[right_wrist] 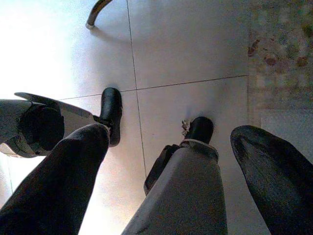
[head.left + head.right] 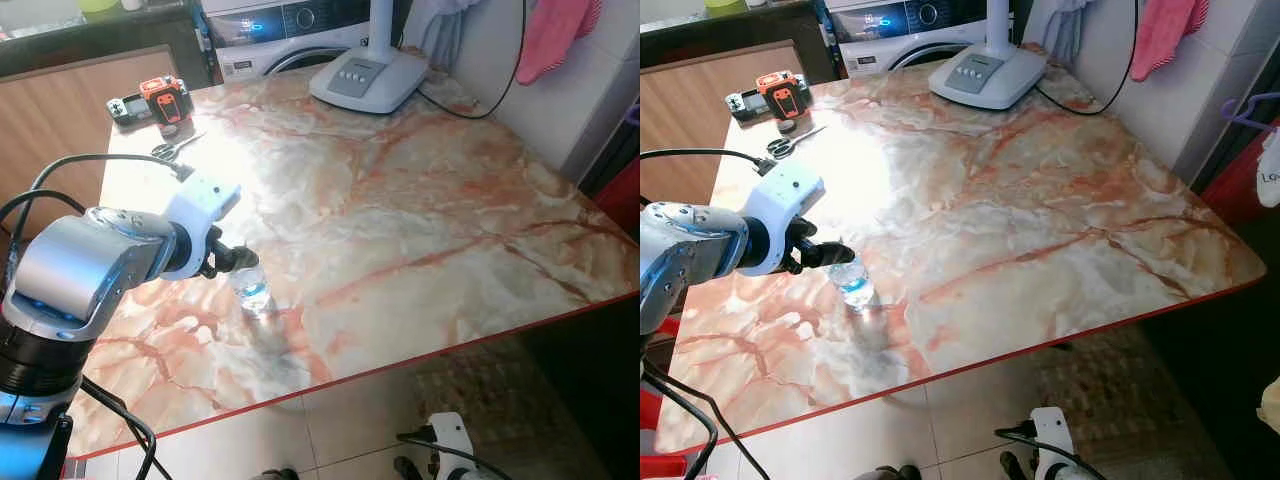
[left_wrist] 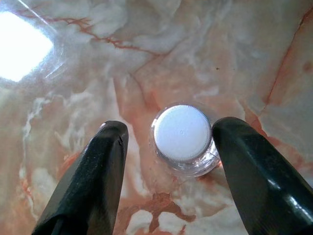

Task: Restocking fridge

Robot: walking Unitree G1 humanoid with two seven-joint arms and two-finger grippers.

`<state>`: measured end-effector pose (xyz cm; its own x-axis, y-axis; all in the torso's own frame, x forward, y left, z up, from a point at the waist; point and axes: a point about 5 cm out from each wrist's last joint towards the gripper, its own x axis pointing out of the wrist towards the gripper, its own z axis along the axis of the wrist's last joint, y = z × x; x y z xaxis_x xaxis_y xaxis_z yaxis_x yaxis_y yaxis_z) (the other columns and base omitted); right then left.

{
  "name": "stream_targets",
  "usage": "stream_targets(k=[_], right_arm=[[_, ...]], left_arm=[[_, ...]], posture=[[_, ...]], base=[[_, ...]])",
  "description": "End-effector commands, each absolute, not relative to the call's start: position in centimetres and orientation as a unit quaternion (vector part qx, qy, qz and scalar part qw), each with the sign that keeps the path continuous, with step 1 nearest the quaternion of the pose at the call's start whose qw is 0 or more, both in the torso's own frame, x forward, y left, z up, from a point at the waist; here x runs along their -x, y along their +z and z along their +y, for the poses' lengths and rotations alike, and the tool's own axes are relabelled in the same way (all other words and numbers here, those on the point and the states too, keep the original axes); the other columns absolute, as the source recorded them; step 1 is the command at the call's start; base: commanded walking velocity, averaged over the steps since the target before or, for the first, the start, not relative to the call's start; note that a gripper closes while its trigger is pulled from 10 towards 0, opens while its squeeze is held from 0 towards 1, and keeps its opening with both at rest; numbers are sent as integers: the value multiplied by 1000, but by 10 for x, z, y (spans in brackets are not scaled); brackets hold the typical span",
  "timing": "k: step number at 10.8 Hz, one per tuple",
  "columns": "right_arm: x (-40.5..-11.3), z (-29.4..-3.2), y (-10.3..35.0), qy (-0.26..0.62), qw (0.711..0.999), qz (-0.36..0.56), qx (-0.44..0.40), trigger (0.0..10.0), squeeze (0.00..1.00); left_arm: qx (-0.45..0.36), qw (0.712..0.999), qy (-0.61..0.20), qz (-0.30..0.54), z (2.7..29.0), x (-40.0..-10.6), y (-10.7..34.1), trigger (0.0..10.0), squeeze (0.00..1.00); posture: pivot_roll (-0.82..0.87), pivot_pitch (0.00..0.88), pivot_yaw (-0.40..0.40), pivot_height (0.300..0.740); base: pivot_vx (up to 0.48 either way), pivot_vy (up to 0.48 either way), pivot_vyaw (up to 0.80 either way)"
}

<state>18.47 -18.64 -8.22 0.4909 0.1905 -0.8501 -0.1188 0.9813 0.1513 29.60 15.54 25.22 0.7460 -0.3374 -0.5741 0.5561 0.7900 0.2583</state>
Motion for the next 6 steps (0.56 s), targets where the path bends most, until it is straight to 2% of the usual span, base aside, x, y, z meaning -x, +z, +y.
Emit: stream_targets(k=[1, 5, 6], right_arm=[[-181, -185, -84, 90, 858, 504, -40, 10000, 0], [-181, -186, -84, 90, 858, 505, -39, 10000, 0], [-181, -186, -84, 90, 857, 505, -39, 10000, 0]], left_arm=[[-211, 912, -238, 258, 158, -296, 251, 10000, 0], [-181, 918, -246, 252, 157, -297, 252, 9765, 0], [-182, 918, -246, 251, 156, -297, 252, 6706, 0]], posture=[[108, 113, 67, 740], [101, 120, 61, 740], [101, 119, 61, 740]], base=[[0, 0, 0], [0, 0, 0], [0, 0, 0]])
